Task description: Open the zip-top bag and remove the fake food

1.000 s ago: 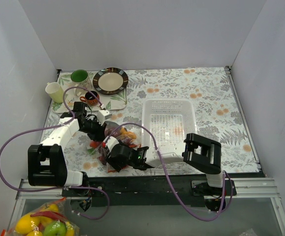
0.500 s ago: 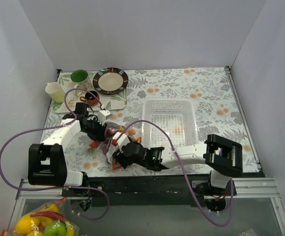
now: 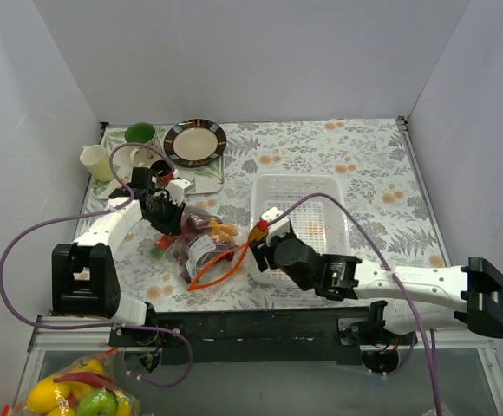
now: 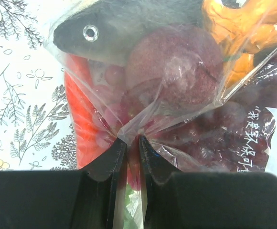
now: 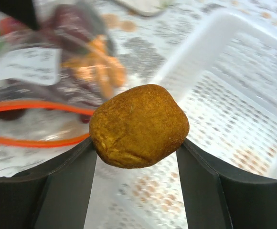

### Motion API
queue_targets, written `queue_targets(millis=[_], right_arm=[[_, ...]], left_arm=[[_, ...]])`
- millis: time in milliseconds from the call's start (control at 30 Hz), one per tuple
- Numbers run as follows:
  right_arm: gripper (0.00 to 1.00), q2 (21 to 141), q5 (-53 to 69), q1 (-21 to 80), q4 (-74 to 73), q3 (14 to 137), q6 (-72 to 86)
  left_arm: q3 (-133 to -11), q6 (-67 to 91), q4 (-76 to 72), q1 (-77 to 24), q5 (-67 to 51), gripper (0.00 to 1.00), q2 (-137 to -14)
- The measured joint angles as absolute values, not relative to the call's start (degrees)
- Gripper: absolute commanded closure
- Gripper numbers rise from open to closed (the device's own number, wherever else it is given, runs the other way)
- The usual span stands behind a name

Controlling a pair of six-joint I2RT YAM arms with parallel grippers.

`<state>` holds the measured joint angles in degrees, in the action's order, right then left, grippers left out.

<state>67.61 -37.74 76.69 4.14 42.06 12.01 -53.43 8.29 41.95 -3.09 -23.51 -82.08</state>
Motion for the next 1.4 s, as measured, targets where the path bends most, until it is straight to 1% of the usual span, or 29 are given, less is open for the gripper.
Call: queue_targets(millis=[67, 100, 133, 233, 300, 333, 367, 467, 500, 567, 600, 667, 700, 767, 800, 933, 1200, 1233, 1267, 1300, 1400], right_arm=[[0.88, 64.3, -40.2, 72.9, 2.0, 40.0, 13.5], [0.86, 63.2, -41.0, 70.5, 0.6, 39.4, 14.4], [0.66, 62.8, -41.6, 68.1, -0.7, 39.1, 15.3], [0.17, 64.0, -42.9, 62.8, -5.0, 39.0, 17.7], [0.1, 66.8, -43.3, 61.1, -9.0, 40.4, 18.9], [0.03, 68.7, -43.4, 60.9, -11.1, 41.8, 19.3], [0.02, 70.1, -43.4, 60.9, -12.7, 42.9, 19.5], [0.01, 71.9, -43.2, 61.6, -15.6, 46.4, 18.9], [0.04, 71.8, -43.4, 62.5, -15.9, 47.9, 18.0], [0.14, 71.9, -43.2, 64.8, -15.7, 50.9, 16.6], [0.32, 71.9, -42.6, 66.3, -15.6, 52.5, 15.9], [0.58, 72.1, -40.6, 70.1, -13.8, 55.3, 13.4], [0.77, 72.2, -39.4, 72.1, -12.4, 56.1, 12.4], [0.93, 72.5, -36.9, 76.3, -9.4, 56.2, 11.0], [0.99, 72.8, -35.6, 78.0, -8.3, 56.1, 10.3], [0.99, 75.3, -30.2, 82.3, -3.5, 54.5, 9.4], [0.99, 87.2, -21.2, 83.3, 3.3, 54.2, 8.6], [0.91, 88.7, -20.6, 83.3, 3.9, 54.3, 8.5], [0.8, 90.3, -20.2, 83.3, 4.3, 54.5, 8.2], [0.65, 91.8, -19.9, 83.3, 4.5, 54.8, 7.9], [0.57, 96.5, -19.6, 83.0, 4.2, 57.1, 6.7]], left_arm=[[-53.4, 8.6, 42.0, -3.1, -23.6, 1.0, -82.5], [-53.4, 8.8, 42.0, -3.1, -23.6, 1.0, -82.7], [-53.4, 9.0, 42.0, -3.1, -23.6, 1.0, -82.8], [-53.5, 9.3, 42.0, -3.1, -23.8, 1.0, -83.0], [-53.6, 9.5, 42.1, -3.1, -23.8, 1.0, -83.1], [-53.7, 9.5, 42.2, -3.1, -23.8, 1.0, -83.1], [-53.7, 9.4, 42.2, -3.1, -23.8, 1.0, -83.1], [-53.7, 9.3, 42.2, -3.1, -23.8, 1.0, -83.4], [-53.7, 9.3, 42.2, -3.1, -23.8, 1.0, -83.5], [-53.5, 9.2, 41.9, -3.1, -23.8, 1.0, -83.8], [-53.2, 9.1, 41.7, -3.1, -23.7, 1.0, -83.9], [-52.8, 8.8, 41.6, -3.1, -23.7, 1.0, -84.0], [-52.6, 8.6, 41.5, -3.1, -23.5, 1.0, -84.1], [-52.4, 8.3, 41.3, -3.1, -23.2, 1.0, -84.7], [-52.1, 8.2, 41.0, -3.1, -23.1, 1.0, -84.9], [-51.3, 7.9, 40.2, -3.1, -23.0, 1.0, -85.0], [-51.2, 8.0, 40.1, -3.1, -23.0, 1.0, -85.0], [-51.2, 7.9, 40.1, -3.1, -23.0, 1.0, -85.0], [-51.2, 7.9, 40.2, -3.1, -23.0, 1.0, -84.9], [-51.2, 7.9, 40.2, -3.1, -23.0, 1.0, -84.9], [-51.2, 7.9, 40.3, -3.1, -22.9, 1.0, -84.8]])
